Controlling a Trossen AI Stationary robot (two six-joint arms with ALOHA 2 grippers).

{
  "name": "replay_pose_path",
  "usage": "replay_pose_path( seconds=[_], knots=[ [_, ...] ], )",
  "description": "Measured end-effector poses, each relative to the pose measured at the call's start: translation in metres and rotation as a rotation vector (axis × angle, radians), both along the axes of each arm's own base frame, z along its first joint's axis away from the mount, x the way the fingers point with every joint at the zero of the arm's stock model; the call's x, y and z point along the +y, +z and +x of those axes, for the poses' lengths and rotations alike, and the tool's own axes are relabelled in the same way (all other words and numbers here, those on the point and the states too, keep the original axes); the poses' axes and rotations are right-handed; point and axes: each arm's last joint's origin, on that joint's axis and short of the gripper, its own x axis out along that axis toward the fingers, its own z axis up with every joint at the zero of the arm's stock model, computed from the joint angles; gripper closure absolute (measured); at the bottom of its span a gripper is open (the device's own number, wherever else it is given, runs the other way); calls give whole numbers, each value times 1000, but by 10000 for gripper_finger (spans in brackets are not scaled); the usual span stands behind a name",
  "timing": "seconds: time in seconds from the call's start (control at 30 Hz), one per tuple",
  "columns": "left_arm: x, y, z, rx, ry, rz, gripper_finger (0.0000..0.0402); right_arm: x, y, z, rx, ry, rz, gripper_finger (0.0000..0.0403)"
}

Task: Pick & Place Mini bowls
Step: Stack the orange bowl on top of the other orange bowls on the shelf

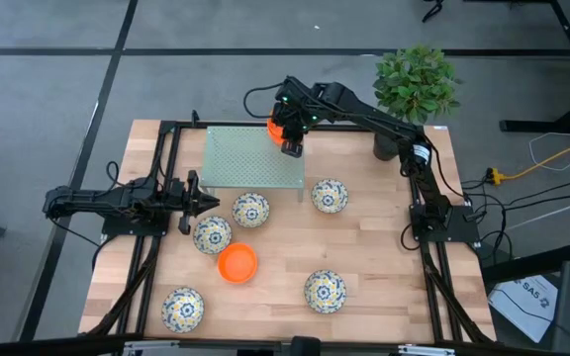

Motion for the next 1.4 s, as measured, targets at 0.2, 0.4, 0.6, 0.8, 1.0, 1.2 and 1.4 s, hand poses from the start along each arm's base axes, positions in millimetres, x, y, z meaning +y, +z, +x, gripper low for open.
replay_pose_path(
  seconds=[0.2,0.4,0.6,0.8,1.0,1.2,1.4],
  knots=[
    [0,0,0,0,0,0,363,1,2,-1,-2,1,-1,255],
    [0,0,0,0,-1,0,363,4,18,-8,-44,11,-26,244],
    [0,0,0,0,-1,0,363,4,24,-13,-21,-40,-106,252],
    [0,0,0,0,-1,0,363,5,10,-10,17,-14,-71,322],
    [0,0,0,0,0,0,363,4,-8,-5,43,26,-33,396],
    [0,0,0,0,0,0,363,5,-1,-4,23,22,-73,374],
    [0,0,0,0,-1,0,363,12,27,-6,-73,29,-117,371]
  ],
)
